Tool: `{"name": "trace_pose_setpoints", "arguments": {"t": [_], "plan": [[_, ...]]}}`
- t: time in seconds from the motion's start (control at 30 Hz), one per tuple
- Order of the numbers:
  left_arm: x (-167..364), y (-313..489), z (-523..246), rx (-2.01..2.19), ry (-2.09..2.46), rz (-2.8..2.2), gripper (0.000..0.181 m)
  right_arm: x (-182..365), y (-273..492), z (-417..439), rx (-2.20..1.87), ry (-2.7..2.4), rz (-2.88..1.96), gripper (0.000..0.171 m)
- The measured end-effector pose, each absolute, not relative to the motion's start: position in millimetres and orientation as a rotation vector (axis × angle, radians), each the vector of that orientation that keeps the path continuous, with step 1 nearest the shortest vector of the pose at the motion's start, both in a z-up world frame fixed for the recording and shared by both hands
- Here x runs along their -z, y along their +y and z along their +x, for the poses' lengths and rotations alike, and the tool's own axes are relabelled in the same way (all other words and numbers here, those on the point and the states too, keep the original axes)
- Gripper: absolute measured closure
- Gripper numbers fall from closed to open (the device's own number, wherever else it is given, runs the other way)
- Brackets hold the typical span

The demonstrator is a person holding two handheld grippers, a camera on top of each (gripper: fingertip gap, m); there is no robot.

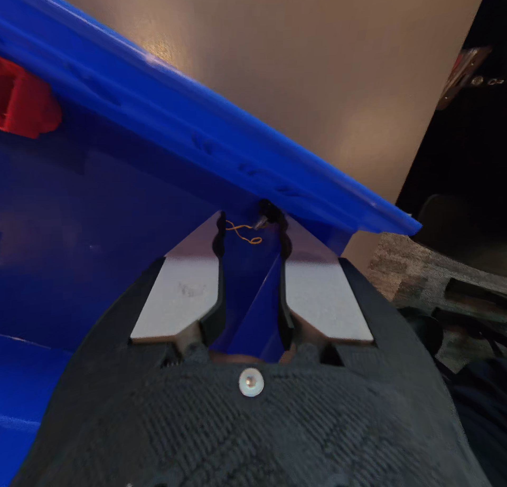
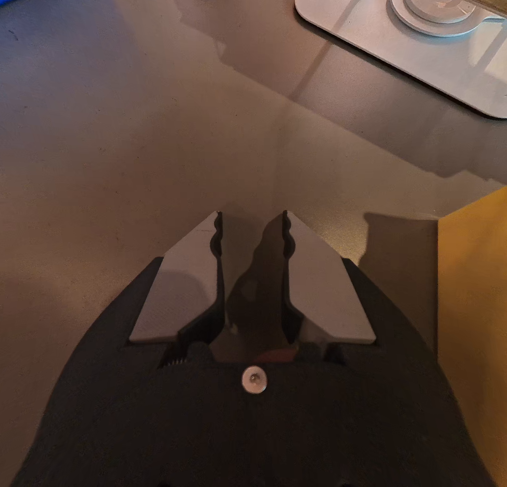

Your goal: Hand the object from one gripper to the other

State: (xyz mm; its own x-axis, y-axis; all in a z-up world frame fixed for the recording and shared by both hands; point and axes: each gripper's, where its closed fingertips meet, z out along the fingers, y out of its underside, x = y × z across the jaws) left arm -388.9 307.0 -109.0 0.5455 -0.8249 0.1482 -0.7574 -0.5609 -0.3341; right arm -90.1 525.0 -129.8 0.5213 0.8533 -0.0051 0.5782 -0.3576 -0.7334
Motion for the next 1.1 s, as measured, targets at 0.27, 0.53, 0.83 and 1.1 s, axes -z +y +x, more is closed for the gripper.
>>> {"name": "trace_pose_setpoints", "arguments": {"t": [0.27, 0.53, 0.83, 1.1], "plan": [[121.5, 307.3, -388.5, 0.426, 1.322, -2.647, 0.153, 129.9, 524.8, -90.2, -0.504, -1.165, -2.071, 0.131], [124.9, 312.9, -407.3, 0.263, 1.334, -2.69, 0.177, 129.8, 524.1, -90.6, -0.512, -1.169, -2.07, 0.129], [101.5, 330.8, -424.2, 0.208, 1.234, -2.654, 0.177, 129.6, 523.4, -90.7, -0.522, -1.171, -2.07, 0.128], [21.1, 391.4, -409.2, 0.156, 0.891, -2.3, 0.178, 129.2, 516.3, -99.9, -0.514, -1.26, -2.025, 0.115]]}}
